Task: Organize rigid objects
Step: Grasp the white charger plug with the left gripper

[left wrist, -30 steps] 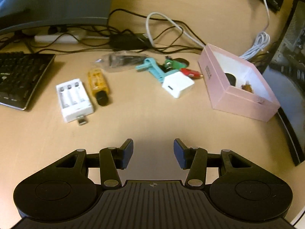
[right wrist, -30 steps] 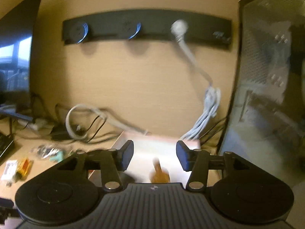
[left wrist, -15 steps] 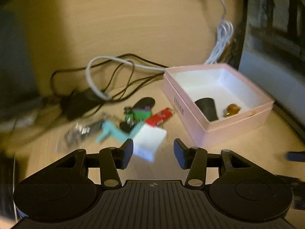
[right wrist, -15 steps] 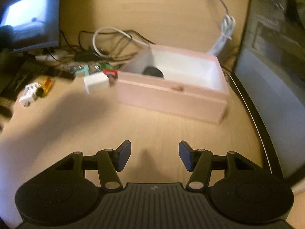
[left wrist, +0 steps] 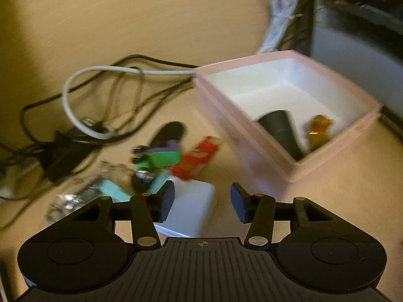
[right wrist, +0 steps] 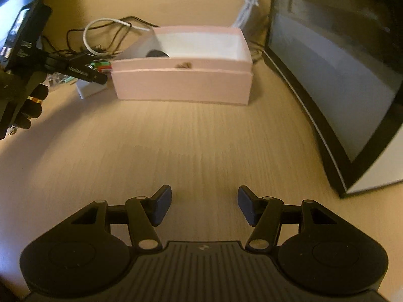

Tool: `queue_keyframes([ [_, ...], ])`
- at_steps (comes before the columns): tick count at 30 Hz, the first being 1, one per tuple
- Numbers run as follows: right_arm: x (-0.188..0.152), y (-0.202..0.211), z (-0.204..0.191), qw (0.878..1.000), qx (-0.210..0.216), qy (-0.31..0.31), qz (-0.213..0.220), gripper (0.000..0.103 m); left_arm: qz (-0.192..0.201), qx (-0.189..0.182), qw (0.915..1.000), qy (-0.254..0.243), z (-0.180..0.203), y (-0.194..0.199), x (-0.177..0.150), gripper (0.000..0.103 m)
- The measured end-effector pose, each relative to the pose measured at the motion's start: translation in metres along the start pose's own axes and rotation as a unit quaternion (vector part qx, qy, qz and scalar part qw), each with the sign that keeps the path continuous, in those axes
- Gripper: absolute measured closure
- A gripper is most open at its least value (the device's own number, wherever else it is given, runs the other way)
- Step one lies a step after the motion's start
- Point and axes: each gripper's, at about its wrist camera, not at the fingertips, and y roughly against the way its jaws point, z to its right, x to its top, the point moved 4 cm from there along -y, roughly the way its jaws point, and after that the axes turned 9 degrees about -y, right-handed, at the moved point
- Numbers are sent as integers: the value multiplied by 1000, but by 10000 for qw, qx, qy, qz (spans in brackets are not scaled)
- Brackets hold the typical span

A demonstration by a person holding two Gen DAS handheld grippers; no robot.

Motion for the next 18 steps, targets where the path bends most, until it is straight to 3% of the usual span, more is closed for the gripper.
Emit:
queue_keyframes([
  [4, 1, -2, 2, 10000, 28, 2, 24, 34, 61, -502, 9986, -175, 16, 14, -5, 50],
  [5, 1, -3, 3, 10000, 35, 15, 69, 34, 98, -493, 9986, -185, 17, 17, -7, 50],
  [9, 1, -7, 2, 9999, 51, 92, 125, 28, 43, 178, 9993, -326, 4, 15, -10, 51],
  [12, 0, -8, 0, 9997, 73, 161, 170, 23, -87, 337, 9993, -132, -14, 7, -8, 51],
  [18, -2, -8, 1, 9994, 107, 223, 257, 20, -132, -161, 9994, 290, -33, -10, -2, 49],
])
